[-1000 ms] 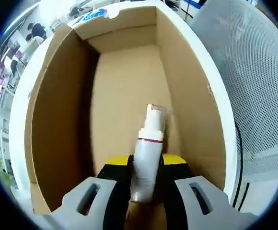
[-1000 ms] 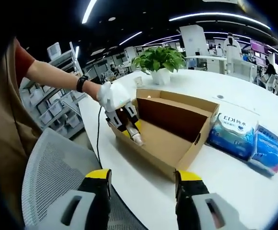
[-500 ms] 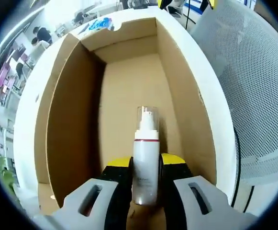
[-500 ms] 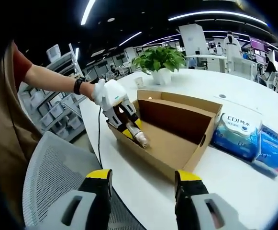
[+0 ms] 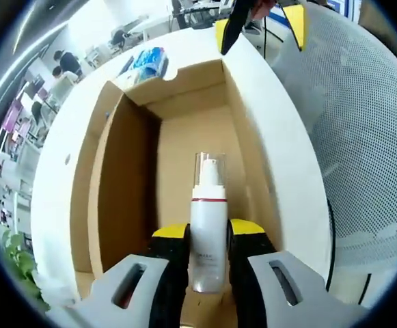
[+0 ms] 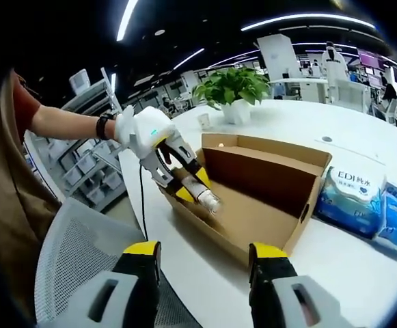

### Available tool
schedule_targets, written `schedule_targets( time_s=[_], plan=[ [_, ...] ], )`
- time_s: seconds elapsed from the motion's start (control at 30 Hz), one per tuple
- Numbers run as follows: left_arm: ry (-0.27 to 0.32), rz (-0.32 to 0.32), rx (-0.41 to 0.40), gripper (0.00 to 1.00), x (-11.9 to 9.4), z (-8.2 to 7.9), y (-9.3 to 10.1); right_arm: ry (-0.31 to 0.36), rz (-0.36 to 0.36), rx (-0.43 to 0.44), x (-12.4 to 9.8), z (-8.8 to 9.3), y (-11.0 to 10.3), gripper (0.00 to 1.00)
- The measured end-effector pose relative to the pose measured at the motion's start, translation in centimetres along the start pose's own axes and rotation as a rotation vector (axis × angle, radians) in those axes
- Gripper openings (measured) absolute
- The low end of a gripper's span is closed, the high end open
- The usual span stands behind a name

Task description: Operate the shoe box by opening the lid, removing the specified soft item, and placing it in the target area until the item is outside and the box remains undamaged.

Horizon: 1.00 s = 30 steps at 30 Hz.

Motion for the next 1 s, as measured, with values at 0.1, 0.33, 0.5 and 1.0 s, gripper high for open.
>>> schedule_targets(
  time_s=[0.1,0.33,0.5,1.0],
  plan=[
    [0.012,-0.015,0.031,0.2,-0.6,-1.3,0.0,0.009,0.002,0.018,0.1,-0.1,0.1,0.49],
    [0.071,-0.036,0.113,0.2,-1.7,-5.5,0.2,0.048,-0.001,0.092,0.5,-0.3,0.1,0.48],
    [0.091,-0.039,0.158,0.2,-2.0,-7.4,0.8,0.076,-0.012,0.147,0.5,-0.6,0.3,0.48],
    [0.139,-0.065,0.28,0.2,-2.6,-12.0,2.3,0.202,-0.113,0.416,-0.4,-2.1,0.8,0.38]
  ],
)
Point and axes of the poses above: the point that each gripper's makers call its tool centre point, and the gripper's own axes: x roughly forward along the fingers, y roughly to its right, z roughly out of its underside, the point moved 6 cm from there along -x, roughly backward along the fingers, and after that the axes turned 9 degrees about z, right-handed, at the moved point
